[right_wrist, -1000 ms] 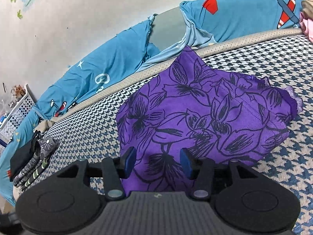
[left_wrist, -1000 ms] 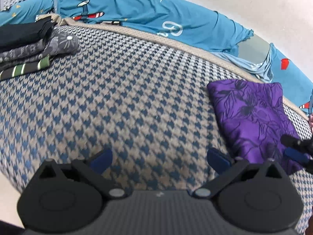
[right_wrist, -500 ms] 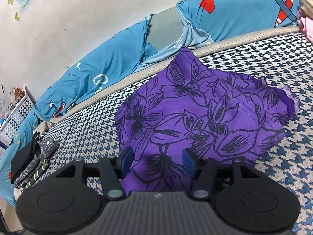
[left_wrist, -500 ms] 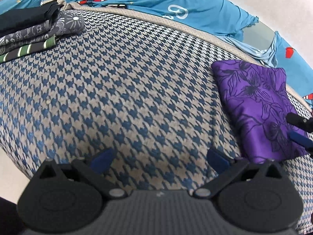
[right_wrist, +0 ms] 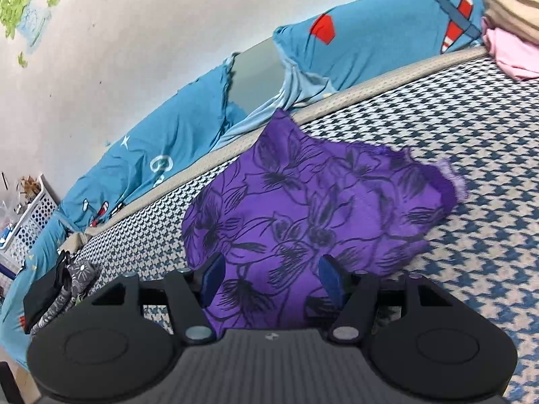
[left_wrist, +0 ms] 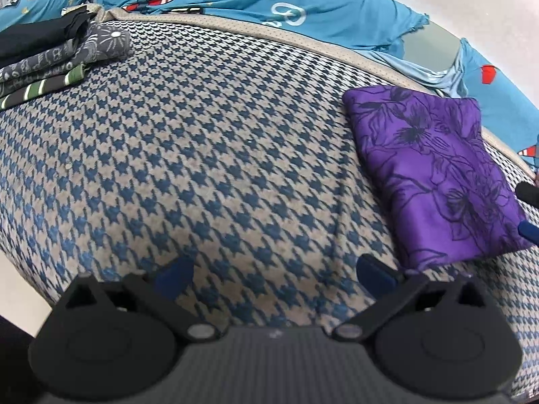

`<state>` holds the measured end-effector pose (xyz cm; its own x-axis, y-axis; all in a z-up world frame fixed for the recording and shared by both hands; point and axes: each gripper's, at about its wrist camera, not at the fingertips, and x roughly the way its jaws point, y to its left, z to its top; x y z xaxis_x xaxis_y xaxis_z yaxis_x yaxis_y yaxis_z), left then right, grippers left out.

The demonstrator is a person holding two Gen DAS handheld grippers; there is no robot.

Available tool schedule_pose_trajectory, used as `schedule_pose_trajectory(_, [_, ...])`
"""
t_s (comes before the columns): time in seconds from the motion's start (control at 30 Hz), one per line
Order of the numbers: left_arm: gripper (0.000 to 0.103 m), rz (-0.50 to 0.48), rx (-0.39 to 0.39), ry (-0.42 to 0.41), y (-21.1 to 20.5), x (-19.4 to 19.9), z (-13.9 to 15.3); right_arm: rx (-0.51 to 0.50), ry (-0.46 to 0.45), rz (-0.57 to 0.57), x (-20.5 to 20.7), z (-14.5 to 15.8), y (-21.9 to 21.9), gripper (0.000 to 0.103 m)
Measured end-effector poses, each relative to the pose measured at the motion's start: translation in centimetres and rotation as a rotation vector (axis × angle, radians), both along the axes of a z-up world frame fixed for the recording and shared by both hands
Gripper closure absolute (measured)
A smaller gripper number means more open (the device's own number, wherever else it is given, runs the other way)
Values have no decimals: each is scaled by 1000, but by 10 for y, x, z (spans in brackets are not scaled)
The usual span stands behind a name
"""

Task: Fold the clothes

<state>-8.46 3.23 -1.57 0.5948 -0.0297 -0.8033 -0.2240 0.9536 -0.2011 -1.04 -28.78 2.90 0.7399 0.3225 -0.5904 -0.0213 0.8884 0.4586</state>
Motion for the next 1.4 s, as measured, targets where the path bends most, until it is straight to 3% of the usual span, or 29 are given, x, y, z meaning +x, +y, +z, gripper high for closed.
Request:
schedule_pose_trajectory(0.23, [0, -36, -11, -7, -14, -6, 9, -125, -22, -29, -14, 1, -3, 42])
schedule_pose_trajectory(0.53, [0, -92, 37, 12, -37, -13, 12, -74, -45, 21, -29, 5, -6, 29])
schedule_pose_trajectory(0.73, [0, -119, 73, 39, -50, -16, 11, -74, 0, -14, -28, 7, -10, 29])
schedule_pose_trajectory(1.03, [0, -152, 71, 16, -61, -21, 15, -57, -18, 23, -32, 11, -10, 28])
schedule_pose_trajectory(1.4, [0, -159, 76, 6, -67, -17, 12, -126, -49, 42, -31, 15, -1, 27])
